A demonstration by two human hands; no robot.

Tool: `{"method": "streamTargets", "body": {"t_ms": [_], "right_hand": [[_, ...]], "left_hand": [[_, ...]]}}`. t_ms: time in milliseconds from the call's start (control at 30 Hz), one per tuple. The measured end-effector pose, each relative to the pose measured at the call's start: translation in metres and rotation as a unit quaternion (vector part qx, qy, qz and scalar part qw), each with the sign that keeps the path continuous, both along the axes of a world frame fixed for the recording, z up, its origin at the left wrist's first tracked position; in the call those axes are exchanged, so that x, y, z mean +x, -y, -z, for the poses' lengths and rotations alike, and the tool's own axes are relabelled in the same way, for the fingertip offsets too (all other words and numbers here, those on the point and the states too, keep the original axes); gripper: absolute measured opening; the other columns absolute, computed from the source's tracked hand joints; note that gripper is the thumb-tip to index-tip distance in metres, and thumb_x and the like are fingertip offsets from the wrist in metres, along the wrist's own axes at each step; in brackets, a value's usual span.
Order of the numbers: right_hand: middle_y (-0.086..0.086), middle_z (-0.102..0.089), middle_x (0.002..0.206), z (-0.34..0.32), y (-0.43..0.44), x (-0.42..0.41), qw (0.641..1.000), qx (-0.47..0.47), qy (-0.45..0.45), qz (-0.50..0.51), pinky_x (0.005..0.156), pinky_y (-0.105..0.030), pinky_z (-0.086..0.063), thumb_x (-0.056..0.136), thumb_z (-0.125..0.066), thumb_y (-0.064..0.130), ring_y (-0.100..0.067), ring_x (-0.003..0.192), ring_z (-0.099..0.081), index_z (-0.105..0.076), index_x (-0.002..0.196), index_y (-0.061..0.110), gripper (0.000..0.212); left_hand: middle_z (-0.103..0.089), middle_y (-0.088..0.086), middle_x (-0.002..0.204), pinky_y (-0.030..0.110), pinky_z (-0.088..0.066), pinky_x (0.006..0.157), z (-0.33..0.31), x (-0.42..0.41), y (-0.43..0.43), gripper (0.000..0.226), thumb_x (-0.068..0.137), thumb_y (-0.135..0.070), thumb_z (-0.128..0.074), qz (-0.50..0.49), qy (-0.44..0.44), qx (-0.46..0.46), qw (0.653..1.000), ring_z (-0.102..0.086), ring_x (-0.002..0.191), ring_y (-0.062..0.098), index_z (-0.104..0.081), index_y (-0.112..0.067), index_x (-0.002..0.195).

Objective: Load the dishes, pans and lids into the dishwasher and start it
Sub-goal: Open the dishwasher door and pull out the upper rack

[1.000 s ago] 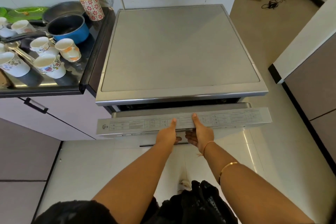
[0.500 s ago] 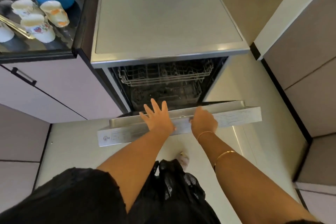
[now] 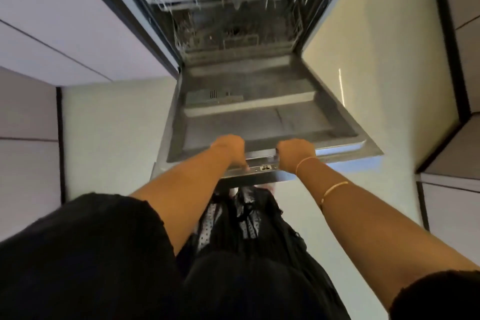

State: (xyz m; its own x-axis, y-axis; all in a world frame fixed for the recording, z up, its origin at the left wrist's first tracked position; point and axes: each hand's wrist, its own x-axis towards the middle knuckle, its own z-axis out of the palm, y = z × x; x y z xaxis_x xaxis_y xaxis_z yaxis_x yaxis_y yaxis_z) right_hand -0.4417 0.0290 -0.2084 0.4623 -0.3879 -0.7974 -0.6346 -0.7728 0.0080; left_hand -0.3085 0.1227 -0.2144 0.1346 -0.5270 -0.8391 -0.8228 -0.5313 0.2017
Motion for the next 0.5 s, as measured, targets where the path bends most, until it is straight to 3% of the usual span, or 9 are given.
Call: {"method": "streamTargets", "body": {"t_ms": [233,400,500], "right_hand": [[-0.011,-0.064,0.111,0.086,-0.014,-0.019,0.993,0.09,-0.065,-0.031,0.083,-0.036,-0.049,0.088,-0.051,0.023,-0.031,0.102,-0.061,-0.061,0.112,0.009,0.029],[-0.011,-0.064,0.106,0.162,-0.019,-0.019,0.983,0.152,-0.096,-0.048,0.077,-0.032,-0.047,0.088,-0.049,0.019,-0.03,0.091,-0.059,-0.06,0.101,0.009,0.02],[-0.014,-0.062,0.109,0.208,-0.025,-0.021,0.976,0.18,-0.113,-0.041,0.075,-0.03,-0.043,0.089,-0.051,0.018,-0.031,0.095,-0.059,-0.059,0.11,0.006,0.026]], "left_hand": [[-0.062,0.01,0.119,0.039,-0.047,0.09,0.104,-0.041,-0.045,0.031,0.09,-0.027,-0.053,0.033,-0.042,0.05,0.997,-0.057,0.11,0.03,-0.065,-0.009,0.113],[-0.061,0.013,0.119,0.036,-0.046,0.088,0.178,-0.057,-0.054,0.031,0.094,-0.024,-0.047,0.023,-0.085,0.1,0.991,-0.057,0.108,0.03,-0.063,-0.004,0.112],[-0.062,0.014,0.114,0.034,-0.045,0.083,0.215,-0.065,-0.054,0.03,0.094,-0.022,-0.047,0.043,-0.105,0.131,0.985,-0.057,0.105,0.03,-0.063,-0.003,0.111]]}}
